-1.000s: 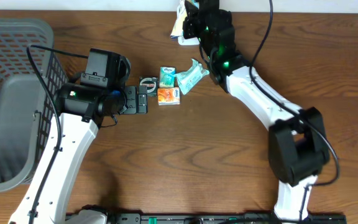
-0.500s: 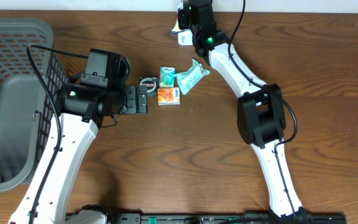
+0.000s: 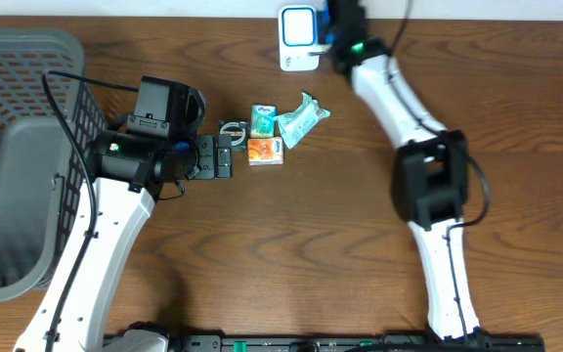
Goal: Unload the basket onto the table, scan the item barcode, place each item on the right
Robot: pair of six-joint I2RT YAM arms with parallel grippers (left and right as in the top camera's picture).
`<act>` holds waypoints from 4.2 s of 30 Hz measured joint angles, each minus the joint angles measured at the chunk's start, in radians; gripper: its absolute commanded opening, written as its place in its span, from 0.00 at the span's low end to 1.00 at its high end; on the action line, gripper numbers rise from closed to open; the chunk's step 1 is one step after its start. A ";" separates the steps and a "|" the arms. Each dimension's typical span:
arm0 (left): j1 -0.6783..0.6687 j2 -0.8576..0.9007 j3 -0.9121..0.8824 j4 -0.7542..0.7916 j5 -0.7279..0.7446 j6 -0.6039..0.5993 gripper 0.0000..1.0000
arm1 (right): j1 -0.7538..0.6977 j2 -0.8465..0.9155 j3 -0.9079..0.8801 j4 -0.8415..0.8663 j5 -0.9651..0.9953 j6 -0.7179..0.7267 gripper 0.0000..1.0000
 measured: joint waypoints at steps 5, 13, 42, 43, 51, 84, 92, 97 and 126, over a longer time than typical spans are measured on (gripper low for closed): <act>0.000 0.000 0.000 0.000 0.000 0.000 0.98 | -0.175 -0.107 0.006 -0.211 0.024 -0.054 0.05; 0.000 0.000 0.000 0.000 0.000 0.000 0.98 | -0.441 -0.140 0.016 -0.439 0.050 -0.182 0.66; 0.000 0.000 0.000 0.000 0.000 0.000 0.98 | -0.309 -0.140 0.016 -0.852 -0.815 -0.191 0.99; 0.000 0.000 0.000 0.000 0.000 0.000 0.98 | -0.280 -0.140 0.016 -0.855 -0.822 -0.191 0.99; 0.000 0.000 0.000 0.000 0.000 0.000 0.98 | -0.047 -0.140 0.015 -0.808 -0.768 -0.119 0.83; 0.000 0.000 0.000 0.000 0.000 0.000 0.98 | 0.203 -0.142 -0.209 -0.784 -0.117 0.385 0.22; 0.000 0.000 0.000 0.000 0.000 0.000 0.98 | 0.201 -0.187 -0.203 -0.705 -0.166 0.383 0.34; 0.000 0.000 0.000 0.000 0.000 0.000 0.98 | 0.213 -0.189 -0.205 -0.694 -0.215 0.383 0.34; 0.000 0.000 0.000 0.000 0.000 0.000 0.98 | 0.070 -0.144 -0.143 -0.807 -0.348 0.238 0.27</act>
